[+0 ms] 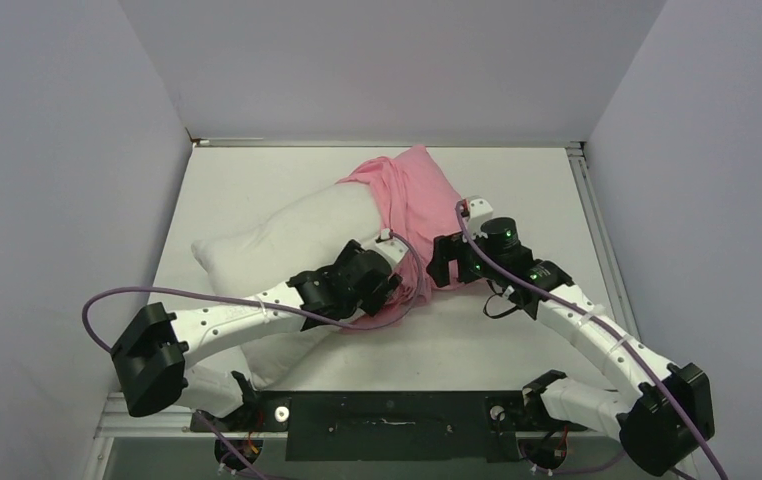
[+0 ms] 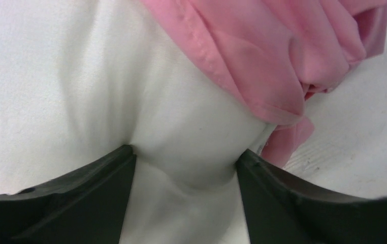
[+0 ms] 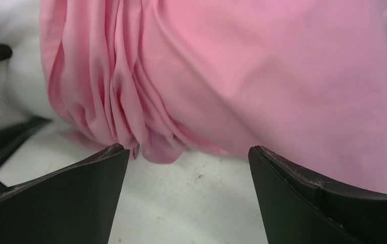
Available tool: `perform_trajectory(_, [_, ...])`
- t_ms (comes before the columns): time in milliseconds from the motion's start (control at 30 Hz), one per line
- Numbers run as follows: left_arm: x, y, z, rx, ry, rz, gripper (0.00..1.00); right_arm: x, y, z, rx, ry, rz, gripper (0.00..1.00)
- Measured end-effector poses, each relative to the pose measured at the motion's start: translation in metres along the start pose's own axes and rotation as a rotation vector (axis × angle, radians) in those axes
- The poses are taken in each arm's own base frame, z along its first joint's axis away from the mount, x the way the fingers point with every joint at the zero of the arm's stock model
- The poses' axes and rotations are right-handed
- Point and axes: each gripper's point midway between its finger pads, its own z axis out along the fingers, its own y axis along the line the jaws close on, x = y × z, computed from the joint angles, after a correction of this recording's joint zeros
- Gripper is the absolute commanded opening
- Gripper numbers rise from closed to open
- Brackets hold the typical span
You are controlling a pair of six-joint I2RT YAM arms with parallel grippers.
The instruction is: Remove the pillowcase from the pillow
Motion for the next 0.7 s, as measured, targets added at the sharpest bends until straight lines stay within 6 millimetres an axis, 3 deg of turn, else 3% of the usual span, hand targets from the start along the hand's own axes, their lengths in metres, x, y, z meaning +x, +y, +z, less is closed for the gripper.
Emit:
perform_trajectory(133, [-0.001,0.011,0.008,-0.020,-0.002,-0.058,0.18,0.035,0.011,0.004,-0.071,0.089,0.009,0.92])
perform_trajectory(233, [-0.002,0.015,0.010,-0.018,-0.009,-0.083,0.03,0.052,0.021,0.008,-0.115,0.132,0.015,0.92])
perform_trajectory(500, [-0.011,0.014,-0.001,0.032,-0.049,-0.116,0.00,0.063,0.045,0.036,-0.182,0.143,0.020,0.93])
perform_trajectory(600, [-0.015,0.016,-0.008,0.047,-0.065,-0.130,0.00,0.066,0.050,0.052,-0.175,0.141,0.020,1.00])
perform_trajectory(700, [-0.016,0.019,-0.015,0.054,-0.073,-0.140,0.00,0.072,0.049,0.066,-0.148,0.155,0.018,0.82])
